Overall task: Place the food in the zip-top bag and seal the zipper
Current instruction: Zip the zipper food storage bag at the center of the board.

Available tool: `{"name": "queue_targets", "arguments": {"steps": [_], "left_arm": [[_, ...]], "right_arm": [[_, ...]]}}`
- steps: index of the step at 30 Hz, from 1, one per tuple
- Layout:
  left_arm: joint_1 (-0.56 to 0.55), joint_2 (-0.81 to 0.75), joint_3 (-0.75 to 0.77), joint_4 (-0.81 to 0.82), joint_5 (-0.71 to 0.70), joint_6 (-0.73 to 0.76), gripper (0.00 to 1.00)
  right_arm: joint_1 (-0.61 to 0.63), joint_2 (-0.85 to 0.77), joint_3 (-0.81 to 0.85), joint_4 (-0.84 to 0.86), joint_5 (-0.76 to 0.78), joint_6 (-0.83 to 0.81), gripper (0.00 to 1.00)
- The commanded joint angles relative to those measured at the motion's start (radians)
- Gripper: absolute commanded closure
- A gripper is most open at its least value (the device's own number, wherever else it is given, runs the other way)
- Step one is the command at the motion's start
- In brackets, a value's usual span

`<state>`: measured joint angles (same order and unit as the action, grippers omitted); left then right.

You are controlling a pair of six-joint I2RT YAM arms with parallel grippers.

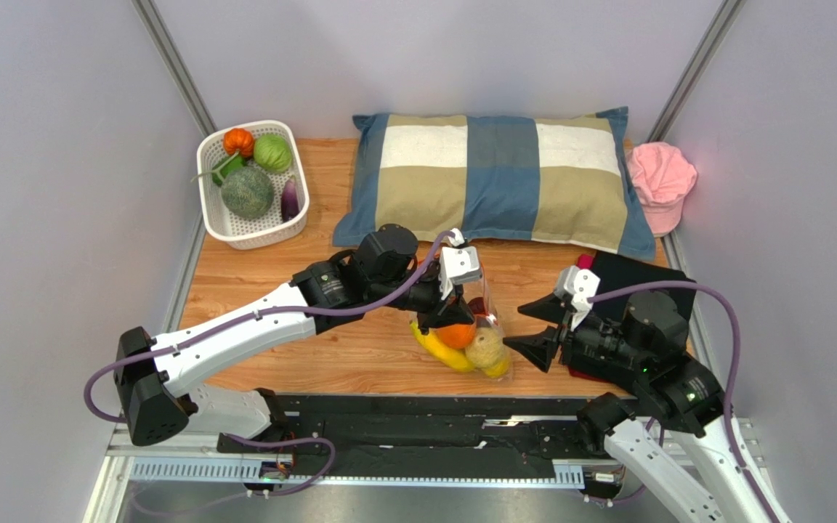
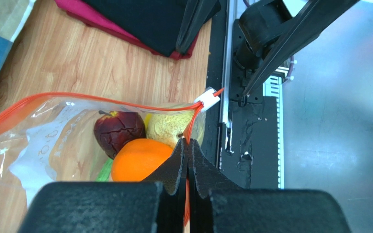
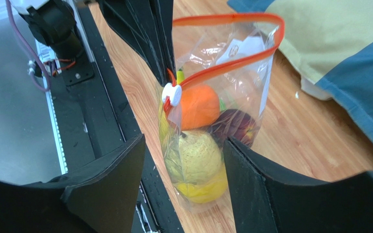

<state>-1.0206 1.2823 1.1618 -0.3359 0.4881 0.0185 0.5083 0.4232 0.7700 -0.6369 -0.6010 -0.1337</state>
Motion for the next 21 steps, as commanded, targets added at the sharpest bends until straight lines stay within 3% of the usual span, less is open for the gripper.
{"name": "queue_targets", "arguments": {"steps": [1, 10, 16, 19, 21], "left_arm": [[-0.001, 0.028, 0.067, 0.097, 0.044, -0.051, 1.0], [-0.001, 0.029, 0.047, 0.124, 0.066, -0.069, 1.0], [-0.001, 0.029, 0.044, 0.129, 0.066, -0.081, 1.0], [-0.001, 0.022, 0.05, 0.115, 0.063, -0.065, 1.0], [0.002, 0.011, 0.055, 0.078, 0.056, -0.02, 0.95]], "right_arm": [[0.002, 0.014, -0.047, 0.1, -0.032, -0.07, 0.37], [0.004, 0.037, -0.123, 0.226, -0.025, -0.116, 0.48], [0.013, 0.081, -0.127, 0.264, -0.02, -0.127, 0.73], [0.016, 0.081, -0.126, 0.264, -0.028, -0.132, 1.0], [0.016, 0.074, -0.124, 0.26, -0.029, -0.141, 1.0]]}}
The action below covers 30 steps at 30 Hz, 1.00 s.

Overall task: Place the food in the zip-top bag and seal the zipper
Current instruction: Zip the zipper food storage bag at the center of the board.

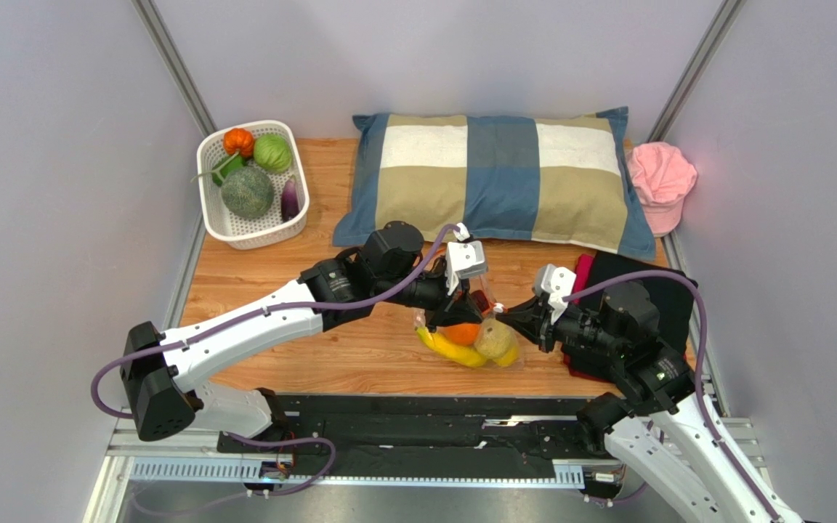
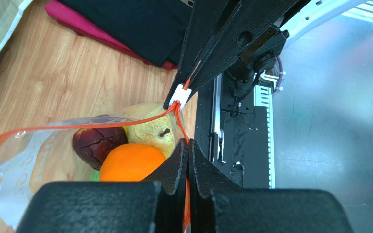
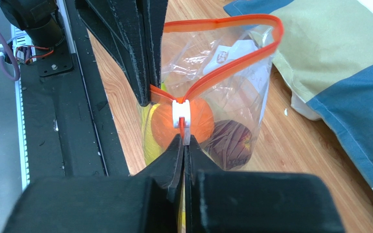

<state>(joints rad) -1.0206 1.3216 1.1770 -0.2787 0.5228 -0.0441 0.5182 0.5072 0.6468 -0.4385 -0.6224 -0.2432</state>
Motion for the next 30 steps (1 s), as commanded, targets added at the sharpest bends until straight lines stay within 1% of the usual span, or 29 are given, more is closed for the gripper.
{"name": "queue_targets", "arguments": {"steps": [1, 3, 4, 7, 8, 12, 17, 18, 21, 27, 30], "left_arm": [[0.01, -0.051, 0.036, 0.01, 0.023, 0.08, 0.82], [0.019, -0.082, 0.021, -0.005, -0.007, 0.139, 0.7], [0.03, -0.125, 0.01, 0.009, -0.013, 0.176, 0.58], [0.03, -0.176, -0.031, 0.079, -0.006, 0.258, 0.36], [0.03, -0.173, -0.021, 0.082, 0.008, 0.269, 0.35], [0.016, -0.09, 0.065, 0.016, 0.035, 0.317, 0.32], [-0.016, -0.036, 0.088, 0.047, 0.057, 0.441, 0.29], [-0.025, -0.029, 0.095, 0.042, 0.072, 0.488, 0.3], [-0.036, 0.014, 0.128, 0.012, 0.091, 0.551, 0.33], [-0.044, 0.056, 0.144, 0.026, 0.091, 0.61, 0.38], [-0.045, 0.083, 0.158, -0.002, 0.097, 0.641, 0.43]], "right_arm": [[0.005, -0.021, -0.003, 0.052, -0.01, -0.033, 1.0], [0.005, -0.03, -0.004, 0.043, -0.013, -0.041, 1.0], [0.006, -0.039, -0.006, 0.034, -0.017, -0.045, 1.0], [0.006, -0.044, -0.009, 0.027, -0.028, -0.05, 1.0], [0.008, -0.045, -0.01, 0.03, -0.03, -0.05, 1.0], [0.006, -0.041, -0.01, 0.037, -0.033, -0.045, 1.0], [0.006, -0.045, -0.004, 0.026, -0.036, -0.05, 1.0], [0.008, -0.047, -0.004, 0.024, -0.037, -0.053, 1.0], [0.008, -0.047, -0.004, 0.027, -0.037, -0.053, 1.0], [0.008, -0.042, -0.003, 0.034, -0.033, -0.05, 1.0], [0.008, -0.044, -0.003, 0.034, -0.03, -0.051, 1.0]]}}
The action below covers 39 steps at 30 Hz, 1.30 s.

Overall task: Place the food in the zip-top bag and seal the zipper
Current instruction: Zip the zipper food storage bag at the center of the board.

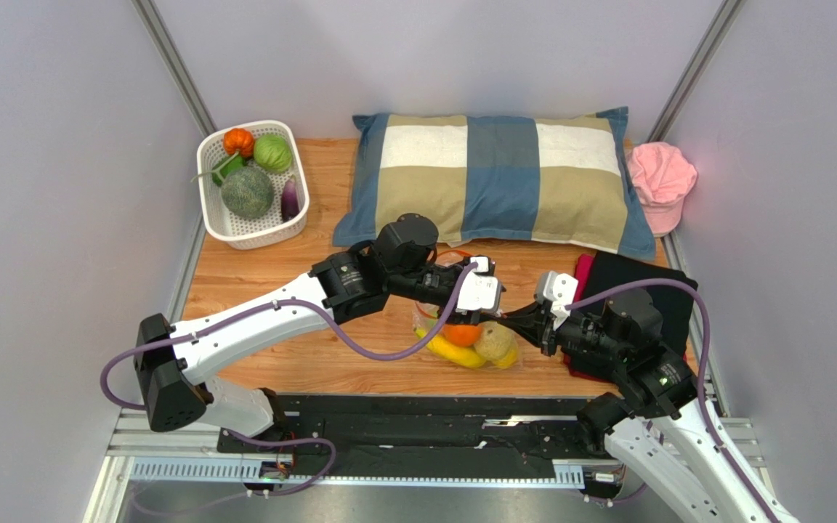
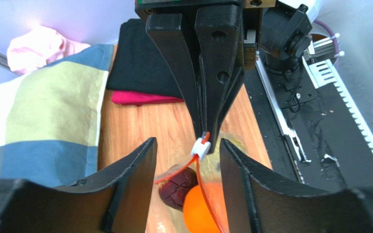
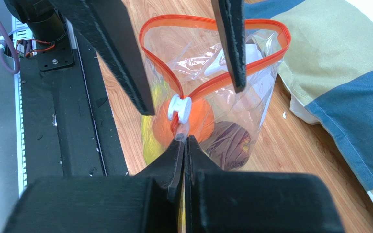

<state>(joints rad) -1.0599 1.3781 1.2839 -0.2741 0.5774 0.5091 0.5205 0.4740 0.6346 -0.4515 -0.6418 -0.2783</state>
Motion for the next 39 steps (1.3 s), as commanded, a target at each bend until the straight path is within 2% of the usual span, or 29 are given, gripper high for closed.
{"name": "queue_targets", "arguments": {"steps": [1, 5, 9, 11, 15, 39], "left_arm": [[-0.006, 0.032, 0.054, -0.011, 0.042, 0.103, 0.48], [-0.006, 0.036, 0.04, -0.039, 0.047, 0.146, 0.58], [-0.005, 0.038, 0.029, -0.054, 0.049, 0.166, 0.74], [-0.005, 0.035, 0.025, -0.062, 0.047, 0.167, 0.78], [0.001, 0.021, 0.015, -0.068, 0.042, 0.169, 0.97], [0.218, -0.089, -0.092, -0.211, 0.004, 0.223, 1.0]], "right_arm": [[0.006, -0.011, 0.011, 0.047, -0.009, -0.016, 1.0], [0.004, -0.021, 0.011, 0.04, 0.001, -0.015, 1.0], [0.006, -0.031, 0.005, 0.039, 0.011, -0.016, 1.0], [0.004, -0.032, 0.005, 0.039, 0.017, -0.016, 1.0], [0.004, -0.044, 0.005, 0.024, 0.03, -0.018, 1.0], [0.004, -0.166, -0.013, -0.088, 0.16, -0.044, 1.0]]}}
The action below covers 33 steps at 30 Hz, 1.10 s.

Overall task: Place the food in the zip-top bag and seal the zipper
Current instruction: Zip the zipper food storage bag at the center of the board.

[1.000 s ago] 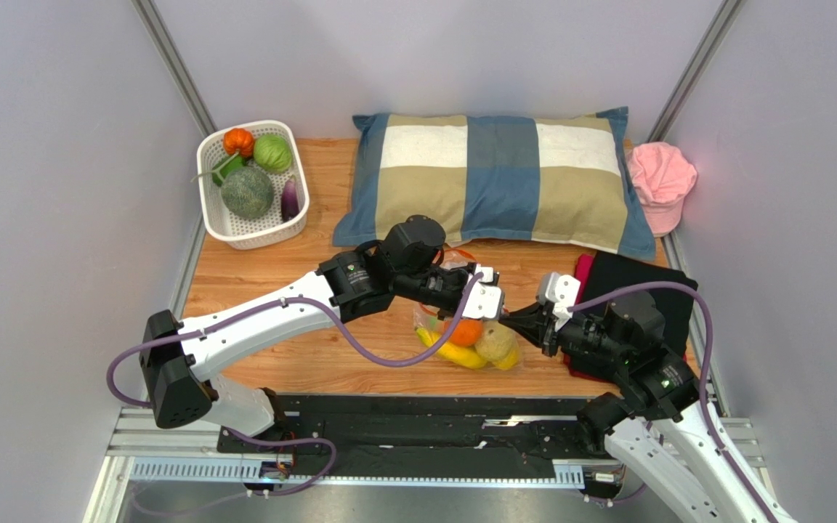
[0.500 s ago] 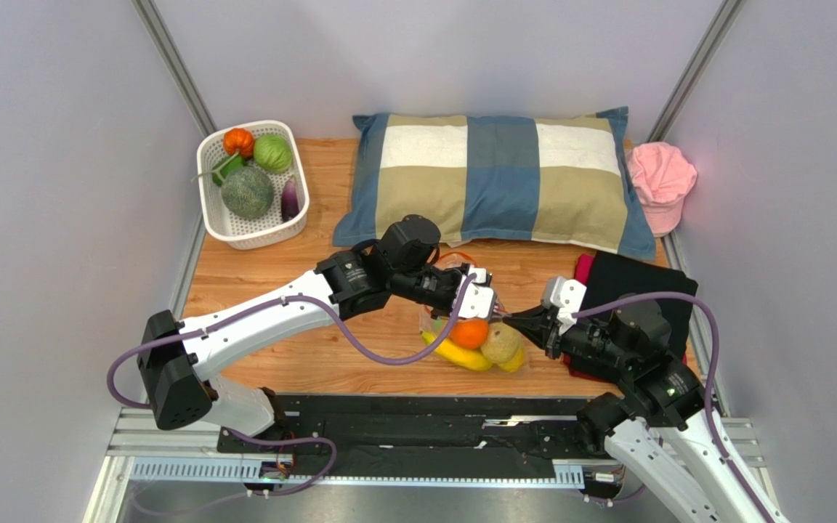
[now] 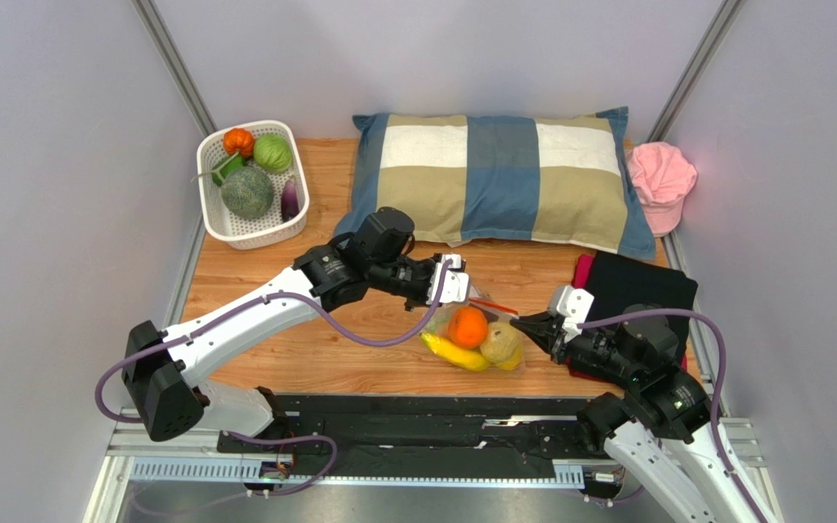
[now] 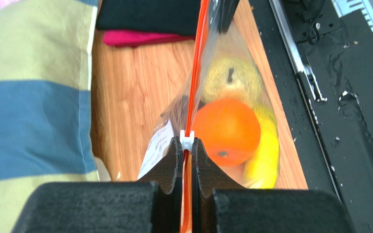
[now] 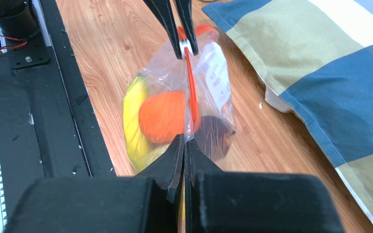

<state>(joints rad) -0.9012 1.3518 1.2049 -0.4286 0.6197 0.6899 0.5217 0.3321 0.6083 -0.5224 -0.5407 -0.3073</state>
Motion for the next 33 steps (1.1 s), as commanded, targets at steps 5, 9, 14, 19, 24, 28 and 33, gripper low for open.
{"name": "queue_targets", "arguments": {"steps": [5, 9, 14, 19, 24, 28, 33], "left_arm": [[0.136, -0.12, -0.047, -0.108, -0.07, 0.074, 1.0], [0.177, -0.187, -0.068, -0.151, -0.101, 0.092, 1.0], [0.222, -0.25, -0.091, -0.202, -0.132, 0.112, 1.0], [0.269, -0.319, -0.114, -0.255, -0.169, 0.137, 1.0], [0.315, -0.391, -0.136, -0.323, -0.189, 0.155, 1.0], [0.329, -0.45, -0.174, -0.358, -0.198, 0.139, 1.0], [0.328, -0.433, -0.136, -0.364, -0.114, -0.009, 0.93]], "right_arm": [[0.003, -0.051, 0.013, -0.019, 0.156, 0.0, 1.0], [0.003, -0.068, 0.013, -0.027, 0.202, 0.016, 1.0], [0.003, -0.077, 0.021, -0.037, 0.246, 0.03, 1.0], [0.003, -0.087, 0.03, -0.053, 0.275, 0.024, 1.0], [0.003, -0.094, 0.036, -0.053, 0.286, 0.017, 1.0], [0.003, -0.081, 0.034, -0.024, 0.271, 0.039, 1.0], [0.003, -0.005, 0.036, 0.05, 0.177, 0.062, 1.0]]}}
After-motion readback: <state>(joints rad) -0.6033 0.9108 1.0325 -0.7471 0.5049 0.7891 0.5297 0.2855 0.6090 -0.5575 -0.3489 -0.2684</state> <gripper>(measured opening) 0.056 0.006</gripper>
